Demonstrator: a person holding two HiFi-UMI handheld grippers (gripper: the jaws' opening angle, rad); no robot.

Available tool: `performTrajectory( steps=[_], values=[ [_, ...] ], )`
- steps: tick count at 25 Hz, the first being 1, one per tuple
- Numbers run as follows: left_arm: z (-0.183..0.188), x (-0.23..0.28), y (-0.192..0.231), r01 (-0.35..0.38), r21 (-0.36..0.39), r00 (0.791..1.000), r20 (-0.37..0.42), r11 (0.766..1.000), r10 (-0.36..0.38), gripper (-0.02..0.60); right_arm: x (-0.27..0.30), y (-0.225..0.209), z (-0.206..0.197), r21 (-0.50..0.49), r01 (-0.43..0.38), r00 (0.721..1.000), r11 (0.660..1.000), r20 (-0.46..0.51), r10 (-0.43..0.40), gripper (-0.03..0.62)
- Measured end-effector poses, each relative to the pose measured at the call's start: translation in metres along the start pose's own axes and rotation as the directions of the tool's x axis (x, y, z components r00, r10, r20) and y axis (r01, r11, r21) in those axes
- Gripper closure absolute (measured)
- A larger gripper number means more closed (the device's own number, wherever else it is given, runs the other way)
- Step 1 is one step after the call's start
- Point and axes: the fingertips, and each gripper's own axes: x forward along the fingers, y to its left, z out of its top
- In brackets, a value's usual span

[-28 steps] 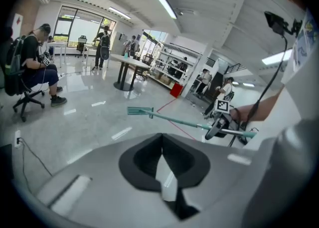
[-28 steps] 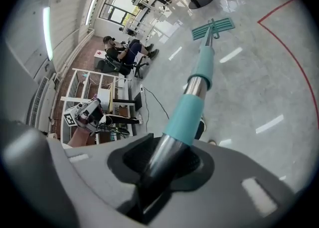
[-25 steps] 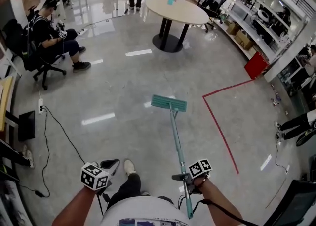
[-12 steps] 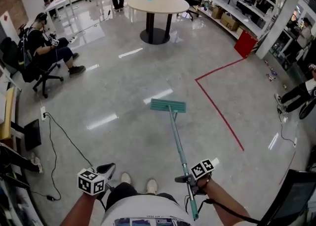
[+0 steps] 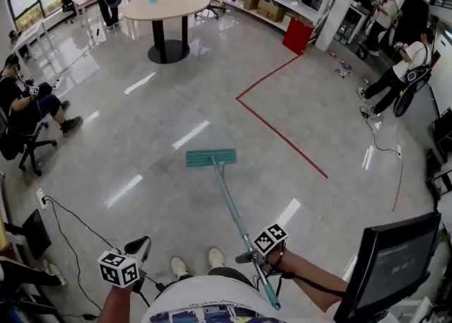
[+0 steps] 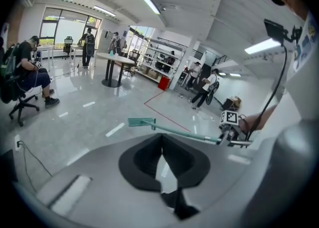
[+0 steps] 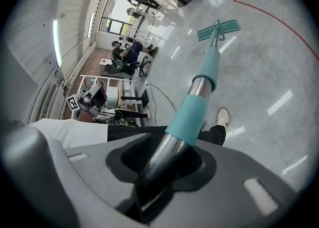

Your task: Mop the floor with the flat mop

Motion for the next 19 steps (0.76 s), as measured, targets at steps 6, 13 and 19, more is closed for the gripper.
performTrajectory(
  steps=[6,13,19],
  values=[
    [-0.02,-0.006,0.004,0.038,0.009,0.999,-0.027,0.999,-0.038,0.577,0.029,0.018,-0.015,0.013,-0.008,1.0,1.0,0.001,0.008,0.462],
    [-0.025,-0.02,0.022,0.057,0.021,0.998,-0.035,0.998,-0.057,0.577,0.054,0.04,-0.017,0.005,0.001,1.0,1.0,-0.012,-0.001,0.464],
    [-0.034,-0.038,0.032,0.057,0.011,0.998,-0.037,0.998,-0.057,0.577,0.068,0.056,-0.015,-0.008,0.008,1.0,1.0,-0.017,-0.009,0.464]
  ],
)
